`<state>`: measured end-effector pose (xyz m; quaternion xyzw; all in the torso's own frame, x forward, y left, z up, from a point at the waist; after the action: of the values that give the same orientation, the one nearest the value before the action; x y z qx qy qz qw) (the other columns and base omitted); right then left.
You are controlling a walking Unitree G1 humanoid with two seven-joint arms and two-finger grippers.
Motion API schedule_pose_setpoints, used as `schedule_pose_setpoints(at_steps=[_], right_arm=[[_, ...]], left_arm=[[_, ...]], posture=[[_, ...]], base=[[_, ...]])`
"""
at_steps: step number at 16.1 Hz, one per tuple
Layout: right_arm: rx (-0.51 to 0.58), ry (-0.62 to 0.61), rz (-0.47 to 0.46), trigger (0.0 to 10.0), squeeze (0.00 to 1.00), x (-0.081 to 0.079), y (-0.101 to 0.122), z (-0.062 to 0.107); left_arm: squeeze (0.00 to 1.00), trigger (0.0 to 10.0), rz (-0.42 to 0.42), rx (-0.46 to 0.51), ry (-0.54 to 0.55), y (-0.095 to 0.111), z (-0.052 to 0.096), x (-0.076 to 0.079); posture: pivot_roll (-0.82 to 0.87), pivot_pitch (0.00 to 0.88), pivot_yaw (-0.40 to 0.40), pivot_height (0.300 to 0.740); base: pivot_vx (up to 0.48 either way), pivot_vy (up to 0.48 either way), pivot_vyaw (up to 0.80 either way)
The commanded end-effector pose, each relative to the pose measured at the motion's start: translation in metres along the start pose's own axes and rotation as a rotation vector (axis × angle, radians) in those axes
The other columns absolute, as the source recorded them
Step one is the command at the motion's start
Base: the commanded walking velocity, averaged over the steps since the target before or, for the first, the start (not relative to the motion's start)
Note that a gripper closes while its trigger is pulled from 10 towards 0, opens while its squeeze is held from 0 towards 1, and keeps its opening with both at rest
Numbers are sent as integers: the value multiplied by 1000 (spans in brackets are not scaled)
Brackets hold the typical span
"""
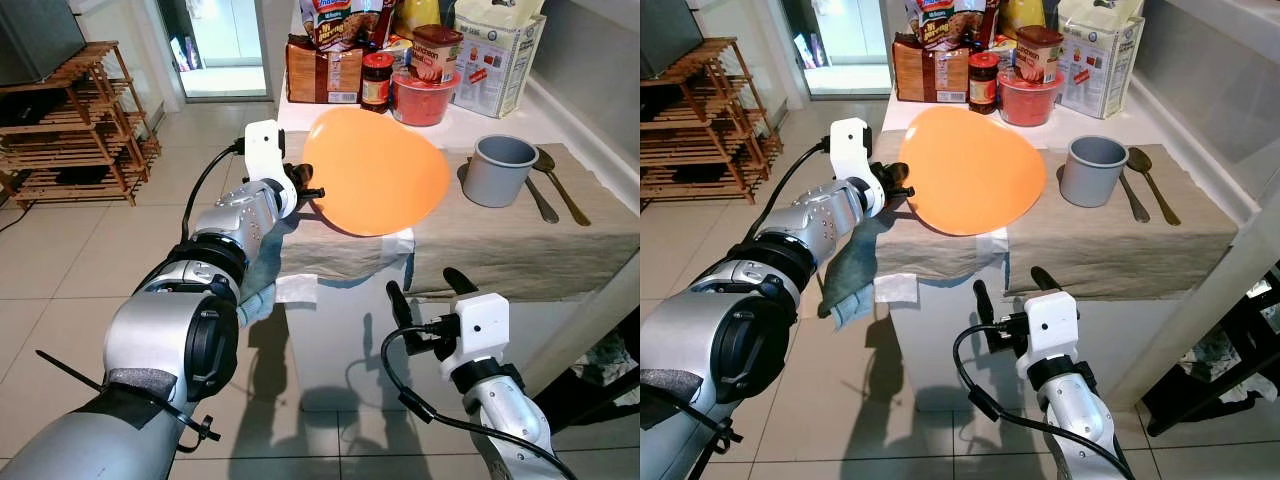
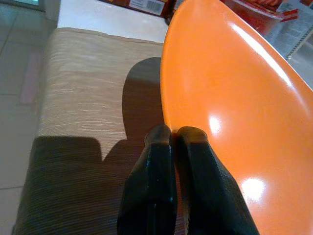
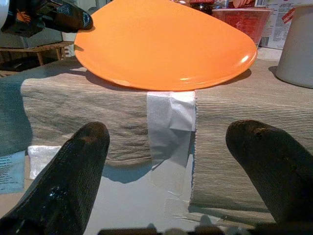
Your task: Setting the table
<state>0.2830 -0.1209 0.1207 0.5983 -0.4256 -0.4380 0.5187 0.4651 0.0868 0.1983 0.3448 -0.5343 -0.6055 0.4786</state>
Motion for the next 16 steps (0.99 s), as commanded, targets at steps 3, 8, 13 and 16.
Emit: schedule_pose_setpoints(at_steps=[3,8,13,16], right_arm=[[6,8,1,10000,0,-2,2,-2],[8,8,0,10000,0,-2,3,-3],[41,-48,-57,10000,0,14,12,-20],[55,-27,-27,10000,0,10,15,-22]], left_arm=[[0,0,-16,8,86,3,3,-17],[0,0,-13,85,62,28,2,-9],[0,0,-13,90,26,31,-1,2],[0,0,-112,98,46,31,0,0]], posture=[[-169,27,67,740],[-167,30,67,740],[-163,31,72,740],[-158,31,73,740]], base=[[0,0,0],[0,0,0],[0,0,0],[0,0,0]])
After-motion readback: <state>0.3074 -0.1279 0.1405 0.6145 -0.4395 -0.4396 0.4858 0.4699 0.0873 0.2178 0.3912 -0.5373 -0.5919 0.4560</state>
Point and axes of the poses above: a point about 5 cm out from each wrist's last joint towards the gripper, its own z axis pointing back from the gripper into the wrist, its own y axis along the axis of the wrist's last joint, x = y × z, the point moved 5 cm from there along -z, pointing out of the wrist towards the gripper, and after that the axes turned 11 degrees about -z, right-handed, at the moved point
